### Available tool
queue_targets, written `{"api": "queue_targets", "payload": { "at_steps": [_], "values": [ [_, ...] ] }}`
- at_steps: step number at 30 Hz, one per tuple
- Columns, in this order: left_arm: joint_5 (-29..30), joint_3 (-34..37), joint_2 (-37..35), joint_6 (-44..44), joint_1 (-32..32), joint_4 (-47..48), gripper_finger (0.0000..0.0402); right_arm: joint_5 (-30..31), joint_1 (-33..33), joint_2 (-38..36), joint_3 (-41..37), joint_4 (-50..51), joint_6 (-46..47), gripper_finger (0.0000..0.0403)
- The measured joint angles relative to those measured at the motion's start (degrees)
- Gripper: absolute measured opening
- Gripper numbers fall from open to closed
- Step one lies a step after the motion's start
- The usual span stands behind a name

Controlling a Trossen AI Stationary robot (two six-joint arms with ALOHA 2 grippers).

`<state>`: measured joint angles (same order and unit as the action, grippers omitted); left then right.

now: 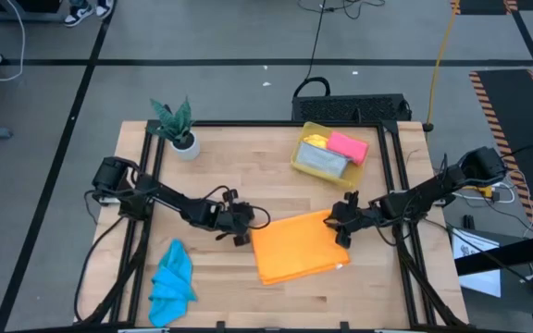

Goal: Fold microfiber towels
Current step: Fold the orange kitchen towel

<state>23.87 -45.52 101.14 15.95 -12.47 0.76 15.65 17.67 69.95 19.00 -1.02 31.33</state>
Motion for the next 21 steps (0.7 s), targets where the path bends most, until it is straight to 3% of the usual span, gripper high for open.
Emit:
{"api": "queue_targets", "payload": {
  "at_steps": [3,8,10,16,21],
  "values": [
    [2.28,0.15,-2.57,1.53,-1.34,-1.25,0.0092,2.13,-0.02,0.04,-0.02,0.18,-0.1,0.0134],
    [-8.02,0.11,-2.77,-2.39,-4.13,-10.94,0.0092,2.29,-0.02,0.04,-0.04,-0.52,-0.52,0.0134],
    [-9.47,-0.19,-1.41,-0.89,-4.76,-12.91,0.0092,2.31,-0.04,0.04,-0.04,-0.57,-0.6,0.0134],
    [-7.74,-0.11,3.96,2.2,-3.96,-10.67,0.0092,2.19,-0.02,0.04,-0.04,-0.84,-0.57,0.0134],
    [-2.79,-0.22,3.82,0.29,-1.18,-5.97,0.0092,2.34,-0.02,0.04,-0.04,-0.62,-0.58,0.0134]
  ]
}}
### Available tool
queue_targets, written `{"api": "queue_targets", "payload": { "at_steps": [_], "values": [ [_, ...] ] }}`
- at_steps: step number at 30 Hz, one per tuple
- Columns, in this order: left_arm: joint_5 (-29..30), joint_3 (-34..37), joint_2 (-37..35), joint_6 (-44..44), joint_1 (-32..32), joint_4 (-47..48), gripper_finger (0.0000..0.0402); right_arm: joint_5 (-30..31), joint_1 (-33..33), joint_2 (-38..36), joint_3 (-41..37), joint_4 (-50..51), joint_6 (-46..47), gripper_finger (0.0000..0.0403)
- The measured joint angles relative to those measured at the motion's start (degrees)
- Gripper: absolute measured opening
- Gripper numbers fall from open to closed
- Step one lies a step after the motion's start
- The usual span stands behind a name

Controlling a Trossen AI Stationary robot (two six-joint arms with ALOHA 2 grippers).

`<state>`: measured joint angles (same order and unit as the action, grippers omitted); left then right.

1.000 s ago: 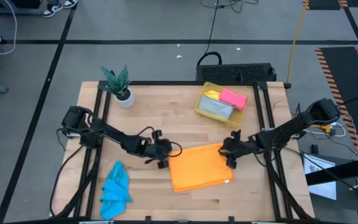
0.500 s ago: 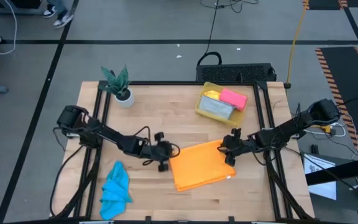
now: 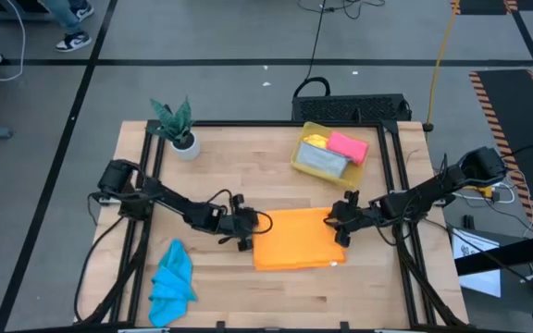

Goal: Fold microfiber towels
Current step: Fold the orange kitchen towel

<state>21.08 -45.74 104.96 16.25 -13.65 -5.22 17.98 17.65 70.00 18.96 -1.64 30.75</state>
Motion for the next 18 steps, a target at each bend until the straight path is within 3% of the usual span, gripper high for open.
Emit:
{"api": "queue_targets", "payload": {
  "at_steps": [6,12,14,18],
  "values": [
    [6.0,0.38,-4.63,-7.08,3.69,9.01,0.0092,7.73,-0.02,0.0,-0.02,0.21,-1.57,0.0134],
    [7.26,0.4,-10.69,-8.62,3.76,10.35,0.0092,8.62,0.52,-2.99,-0.02,-0.05,-6.92,0.0134],
    [6.64,0.31,-12.29,-8.64,1.98,9.59,0.0092,4.12,1.6,-4.84,-0.04,-0.68,-10.29,0.0134],
    [2.11,0.27,-13.46,-11.21,-3.49,6.15,0.0092,-10.44,5.48,-5.6,-0.02,-6.19,-17.38,0.0134]
  ]
}}
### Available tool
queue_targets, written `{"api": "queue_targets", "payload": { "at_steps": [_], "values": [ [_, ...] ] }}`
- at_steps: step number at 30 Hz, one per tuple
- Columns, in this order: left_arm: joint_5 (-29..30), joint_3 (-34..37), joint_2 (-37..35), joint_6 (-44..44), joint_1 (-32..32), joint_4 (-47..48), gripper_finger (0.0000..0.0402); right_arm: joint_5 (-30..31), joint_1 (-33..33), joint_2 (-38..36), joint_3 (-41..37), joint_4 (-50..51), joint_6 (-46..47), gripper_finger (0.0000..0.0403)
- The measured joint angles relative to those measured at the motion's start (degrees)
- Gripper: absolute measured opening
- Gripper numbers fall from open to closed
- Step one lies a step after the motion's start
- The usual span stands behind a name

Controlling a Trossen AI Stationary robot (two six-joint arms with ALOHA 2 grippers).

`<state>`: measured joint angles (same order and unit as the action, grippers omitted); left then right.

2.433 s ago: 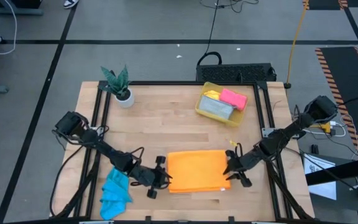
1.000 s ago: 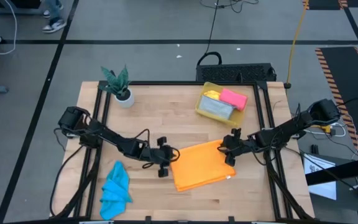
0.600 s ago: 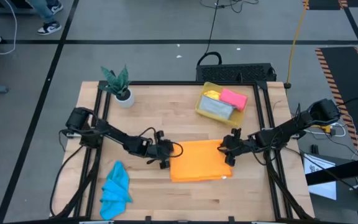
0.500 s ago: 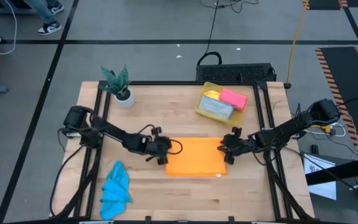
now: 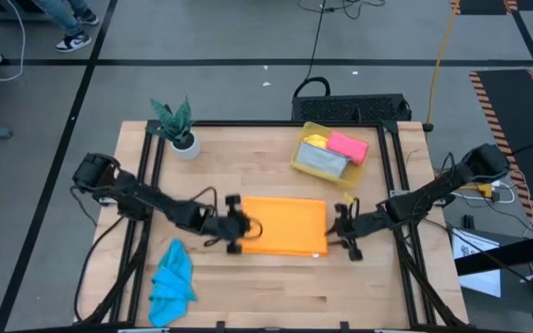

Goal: Fold microfiber towels
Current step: Fold the orange kitchen towel

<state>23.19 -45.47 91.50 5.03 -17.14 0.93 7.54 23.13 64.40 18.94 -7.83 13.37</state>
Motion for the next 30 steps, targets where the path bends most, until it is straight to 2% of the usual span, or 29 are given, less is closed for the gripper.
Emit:
{"api": "queue_targets", "payload": {
  "at_steps": [3,6,11,15,20,22,24,30],
  "values": [
    [-3.5,-0.05,1.96,-3.06,-5.4,-3.3,0.0092,-1.65,5.03,2.28,0.02,-4.82,-3.91,0.0134],
    [-3.22,0.04,4.36,-3.13,-10.22,-4.45,0.0092,-1.39,9.01,5.55,0.02,-8.89,-6.37,0.0134],
    [2.81,-0.74,7.02,0.78,-14.59,-4.79,0.0092,8.72,12.56,10.41,0.54,-11.54,-6.61,0.0134],
    [5.7,-0.79,7.15,1.73,-15.06,-4.05,0.0092,10.43,12.94,13.77,2.68,-11.05,-7.71,0.0133],
    [5.72,-0.86,7.15,1.72,-13.75,-3.18,0.0092,10.91,12.94,18.72,6.54,-4.39,-8.97,0.0117],
    [5.59,-0.85,7.15,2.0,-13.22,-2.38,0.0092,13.31,13.02,20.26,7.83,-2.69,-8.82,0.0105],
    [5.54,-0.85,7.15,2.24,-12.94,-2.17,0.0092,15.07,13.18,20.94,8.57,-1.62,-8.69,0.0092],
    [4.79,-0.85,7.15,2.15,-13.24,-1.47,0.0092,14.11,13.36,19.63,8.74,-1.28,-7.2,0.0059]
  ]
}}
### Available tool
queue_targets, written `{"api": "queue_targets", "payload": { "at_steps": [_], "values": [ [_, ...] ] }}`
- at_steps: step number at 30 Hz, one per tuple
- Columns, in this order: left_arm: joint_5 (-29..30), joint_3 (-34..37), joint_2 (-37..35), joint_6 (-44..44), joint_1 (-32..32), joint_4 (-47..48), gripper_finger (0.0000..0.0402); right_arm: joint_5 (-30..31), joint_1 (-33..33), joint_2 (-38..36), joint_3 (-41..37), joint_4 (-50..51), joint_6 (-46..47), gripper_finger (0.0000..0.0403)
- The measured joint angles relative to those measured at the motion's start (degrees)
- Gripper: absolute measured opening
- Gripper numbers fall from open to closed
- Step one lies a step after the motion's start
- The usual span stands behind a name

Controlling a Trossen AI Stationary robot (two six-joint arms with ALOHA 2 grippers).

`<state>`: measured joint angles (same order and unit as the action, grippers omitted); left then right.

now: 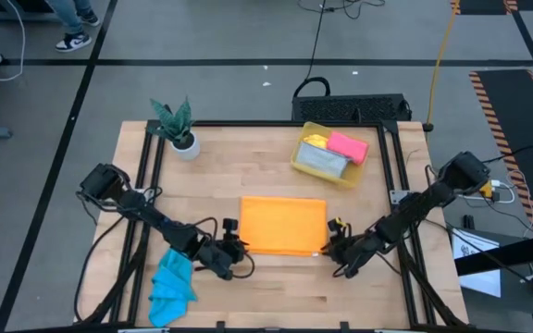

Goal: Fold microfiber towels
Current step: Fold the orange kitchen towel

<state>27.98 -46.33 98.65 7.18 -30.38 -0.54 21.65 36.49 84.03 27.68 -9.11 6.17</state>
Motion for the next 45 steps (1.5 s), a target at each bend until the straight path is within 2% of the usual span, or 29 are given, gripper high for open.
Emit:
{"api": "queue_targets", "payload": {
  "at_steps": [5,8,12,15,18,23,28,32,39,45],
  "values": [
    [-3.55,0.0,-0.01,1.42,-0.19,-0.03,0.0092,-4.21,0.0,-2.95,0.0,0.54,2.71,0.0062],
    [-3.97,0.0,-0.02,3.85,0.1,-0.03,0.0093,-5.32,-0.13,-3.73,0.0,0.55,4.71,0.0084],
    [-5.23,0.0,-0.02,2.7,0.2,-0.32,0.0094,-5.18,-1.26,-3.37,0.0,0.27,5.21,0.0126],
    [-5.7,0.0,-0.02,2.4,0.18,-1.02,0.011,-3.66,-1.66,-3.19,-0.02,0.41,5.38,0.0144],
    [-5.7,0.0,-0.02,2.59,0.3,-1.25,0.0142,-1.84,-1.97,-3.19,-0.02,0.48,5.58,0.0139],
    [-5.7,0.0,0.67,3.55,0.8,-1.45,0.02,-0.88,-2.01,-3.21,-0.04,2.23,5.37,0.0105],
    [-5.83,0.02,3.15,2.99,0.86,-1.03,0.0226,-2.73,-1.93,-3.21,-0.07,2.15,5.17,0.0086],
    [-5.18,0.0,3.91,3.5,0.84,-1.32,0.0209,-4.37,-1.9,-3.21,-0.07,1.22,5.14,0.0086],
    [-3.17,0.0,3.4,3.91,0.97,-1.45,0.0135,-5.45,-1.9,-3.21,-0.07,0.78,5.1,0.009],
    [-4.84,0.0,2.1,6.69,1.51,-2.3,0.012,-5.47,-1.9,-3.21,-0.07,0.77,5.1,0.009]
  ]
}}
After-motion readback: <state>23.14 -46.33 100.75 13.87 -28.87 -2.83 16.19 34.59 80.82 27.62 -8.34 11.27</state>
